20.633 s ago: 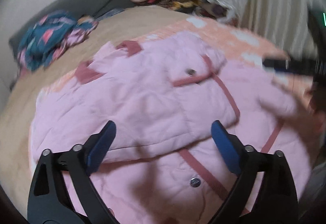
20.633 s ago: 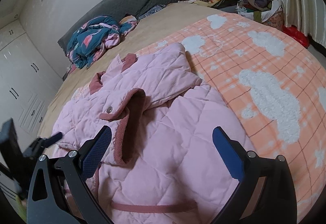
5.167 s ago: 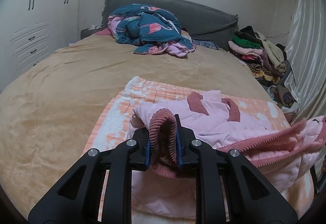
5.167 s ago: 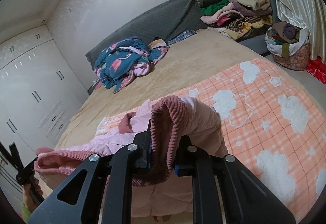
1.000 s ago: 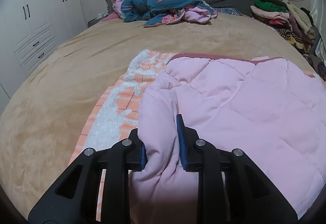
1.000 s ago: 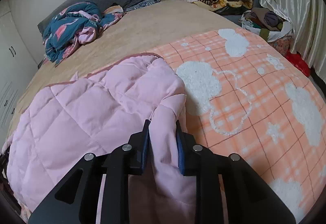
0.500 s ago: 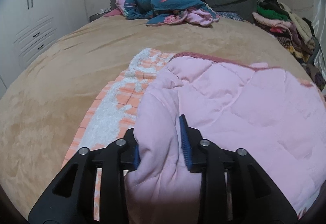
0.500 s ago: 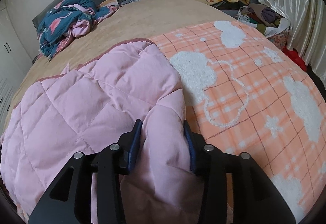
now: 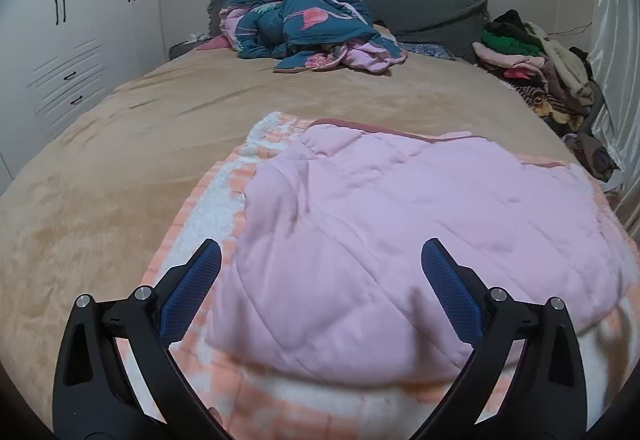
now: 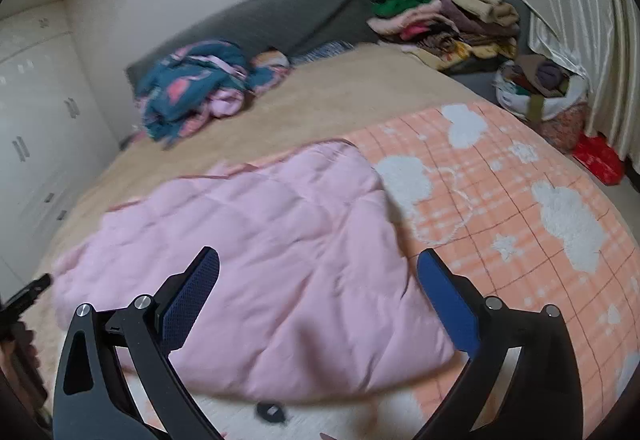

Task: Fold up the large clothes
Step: 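Lay the hem down and open both tools, then push both open tools under the folded jacket bundle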

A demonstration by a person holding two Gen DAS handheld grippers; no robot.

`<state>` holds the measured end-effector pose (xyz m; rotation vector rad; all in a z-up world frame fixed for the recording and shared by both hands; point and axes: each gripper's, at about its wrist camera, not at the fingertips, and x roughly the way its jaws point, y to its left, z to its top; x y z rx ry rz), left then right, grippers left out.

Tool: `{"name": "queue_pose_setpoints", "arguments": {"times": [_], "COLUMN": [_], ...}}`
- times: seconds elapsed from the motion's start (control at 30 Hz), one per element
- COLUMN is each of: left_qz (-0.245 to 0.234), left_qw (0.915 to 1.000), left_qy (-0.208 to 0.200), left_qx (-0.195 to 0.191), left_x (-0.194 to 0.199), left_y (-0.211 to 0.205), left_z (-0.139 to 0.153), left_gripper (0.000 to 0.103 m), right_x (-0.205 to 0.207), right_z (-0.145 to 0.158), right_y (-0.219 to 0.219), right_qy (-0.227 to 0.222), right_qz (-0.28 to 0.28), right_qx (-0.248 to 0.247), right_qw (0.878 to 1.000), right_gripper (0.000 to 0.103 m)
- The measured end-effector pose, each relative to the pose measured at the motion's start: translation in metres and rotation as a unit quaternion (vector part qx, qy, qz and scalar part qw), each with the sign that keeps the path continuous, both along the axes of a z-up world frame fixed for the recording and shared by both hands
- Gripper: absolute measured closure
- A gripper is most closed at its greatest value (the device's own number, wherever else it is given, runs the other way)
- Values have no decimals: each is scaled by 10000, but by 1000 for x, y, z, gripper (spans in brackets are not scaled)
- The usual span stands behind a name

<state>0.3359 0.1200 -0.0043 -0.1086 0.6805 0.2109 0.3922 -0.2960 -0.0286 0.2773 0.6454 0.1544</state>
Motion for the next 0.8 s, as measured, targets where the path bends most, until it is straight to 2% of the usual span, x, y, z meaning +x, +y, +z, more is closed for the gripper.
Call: {"name": "queue_pose_setpoints", "arguments": {"times": [0.1,0.27,0.6,0.8], "left_qz": [-15,20,-12,20], "left_qw": [9999,9998,9995,9992], "left_qy": [2,75,160,273], "left_qx": [-122,-199,-278,-303], "left_x": [-16,-36,-59,-58], "left_y": [-8,-16,-28,-29], "left_z": [3,-2,-22,-36], "left_gripper": [9,9,9,9], "right_x": [-28,-63,-98,-97], "right_z": [16,22,0,-19], "right_y": [5,11,19,17], "right_qy": [-254,-419,-294,-22], "right_qz": [117,234,223,56], "right_qx": [-49,14,-241,-48], "right_qw": [9996,9988,9990,10000], "right_gripper": [4,4,4,4]}}
